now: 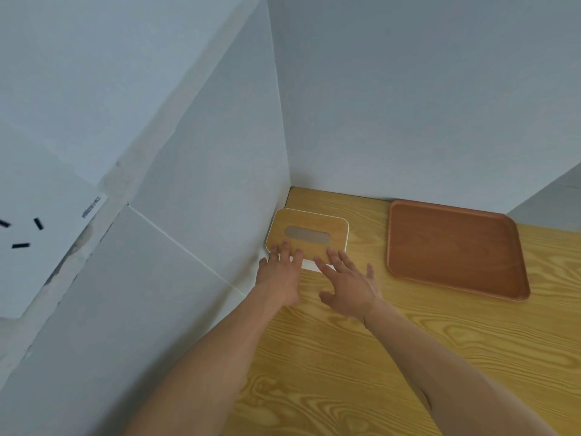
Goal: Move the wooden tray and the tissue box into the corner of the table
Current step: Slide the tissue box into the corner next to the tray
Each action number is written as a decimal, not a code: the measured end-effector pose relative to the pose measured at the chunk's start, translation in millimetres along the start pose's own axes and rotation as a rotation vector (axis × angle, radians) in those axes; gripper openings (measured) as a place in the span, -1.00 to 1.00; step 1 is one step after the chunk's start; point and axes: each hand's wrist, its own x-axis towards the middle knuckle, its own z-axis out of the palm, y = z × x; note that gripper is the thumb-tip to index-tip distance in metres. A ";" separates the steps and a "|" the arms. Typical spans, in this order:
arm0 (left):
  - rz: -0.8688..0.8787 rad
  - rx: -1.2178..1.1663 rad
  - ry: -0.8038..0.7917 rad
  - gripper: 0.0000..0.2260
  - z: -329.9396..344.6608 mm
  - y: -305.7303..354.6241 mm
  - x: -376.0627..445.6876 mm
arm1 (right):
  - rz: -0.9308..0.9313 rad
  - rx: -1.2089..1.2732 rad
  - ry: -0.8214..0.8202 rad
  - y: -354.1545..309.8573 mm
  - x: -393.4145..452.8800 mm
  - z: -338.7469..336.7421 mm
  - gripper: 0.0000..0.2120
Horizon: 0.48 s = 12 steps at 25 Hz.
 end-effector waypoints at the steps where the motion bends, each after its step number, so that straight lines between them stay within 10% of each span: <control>1: 0.003 0.008 -0.005 -0.16 -3.0 -0.9 4.2 | 0.003 0.003 -0.004 0.1 3.9 -3.5 -0.27; 12: 0.017 0.012 -0.048 -0.21 -32.6 -4.2 41.2 | 0.016 0.016 0.009 14.0 37.0 -25.8 -0.27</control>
